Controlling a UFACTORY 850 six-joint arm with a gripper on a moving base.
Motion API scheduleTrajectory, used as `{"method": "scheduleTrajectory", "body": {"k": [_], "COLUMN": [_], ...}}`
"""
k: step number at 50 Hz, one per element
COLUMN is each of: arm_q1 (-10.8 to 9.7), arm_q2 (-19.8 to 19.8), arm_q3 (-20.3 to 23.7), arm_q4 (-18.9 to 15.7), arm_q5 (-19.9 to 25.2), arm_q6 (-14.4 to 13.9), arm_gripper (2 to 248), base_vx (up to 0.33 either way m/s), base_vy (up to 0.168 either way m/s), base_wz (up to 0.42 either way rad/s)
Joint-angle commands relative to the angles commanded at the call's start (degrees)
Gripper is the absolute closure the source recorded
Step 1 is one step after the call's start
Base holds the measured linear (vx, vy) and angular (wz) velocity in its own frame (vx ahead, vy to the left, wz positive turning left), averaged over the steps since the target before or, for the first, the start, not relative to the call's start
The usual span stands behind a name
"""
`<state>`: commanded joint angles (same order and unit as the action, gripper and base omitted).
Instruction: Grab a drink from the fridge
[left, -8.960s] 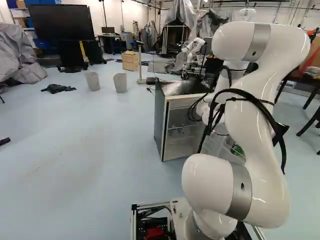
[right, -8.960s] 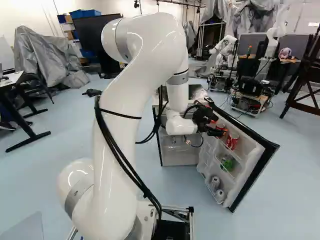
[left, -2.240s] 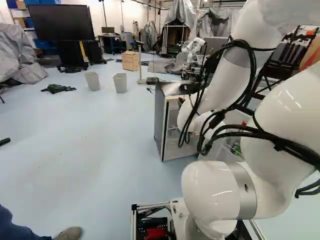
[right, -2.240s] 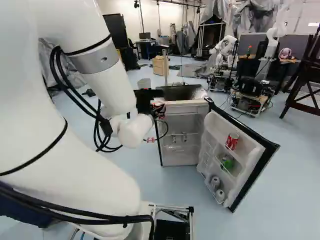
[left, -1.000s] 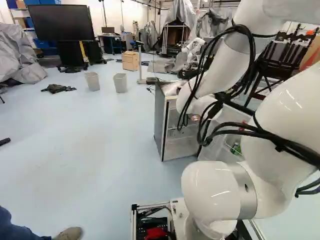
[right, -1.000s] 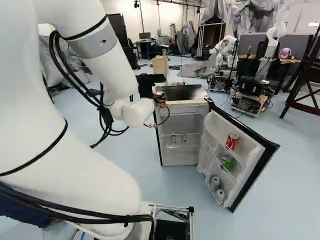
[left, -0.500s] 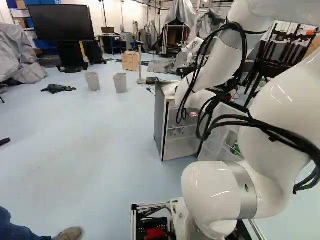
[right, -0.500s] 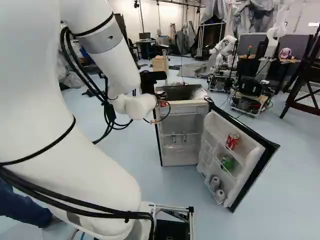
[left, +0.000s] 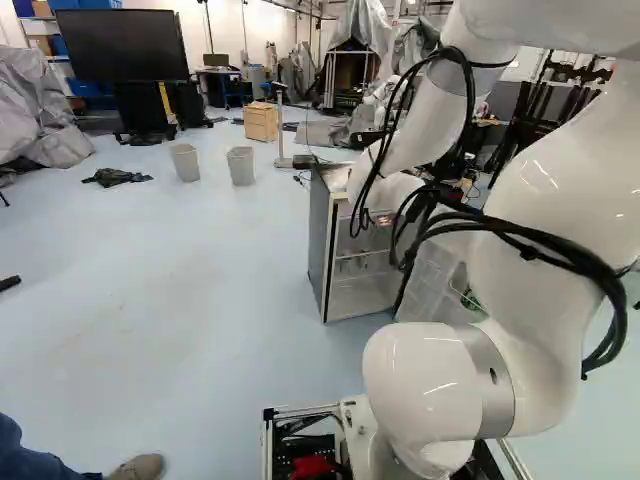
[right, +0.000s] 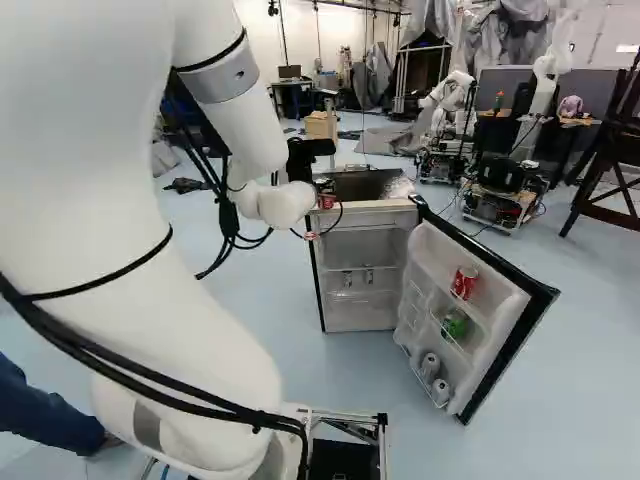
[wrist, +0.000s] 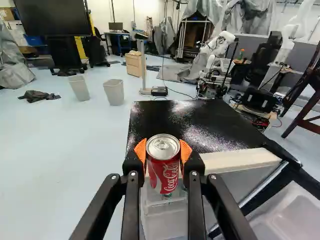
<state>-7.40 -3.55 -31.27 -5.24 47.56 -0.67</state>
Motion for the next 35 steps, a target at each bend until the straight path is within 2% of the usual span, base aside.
{"method": "scheduleTrajectory", "body": {"k": [35], "arm_q1": [0.5], "arm_q2": [-6.9], "arm_q3": [-7.5], "arm_q4": [0.0], "arm_q5": [0.0], "arm_q6": [0.0], "arm_gripper": [160], "base_vx": [0.000], "base_vy": [0.000], "base_wz": [0.000]}}
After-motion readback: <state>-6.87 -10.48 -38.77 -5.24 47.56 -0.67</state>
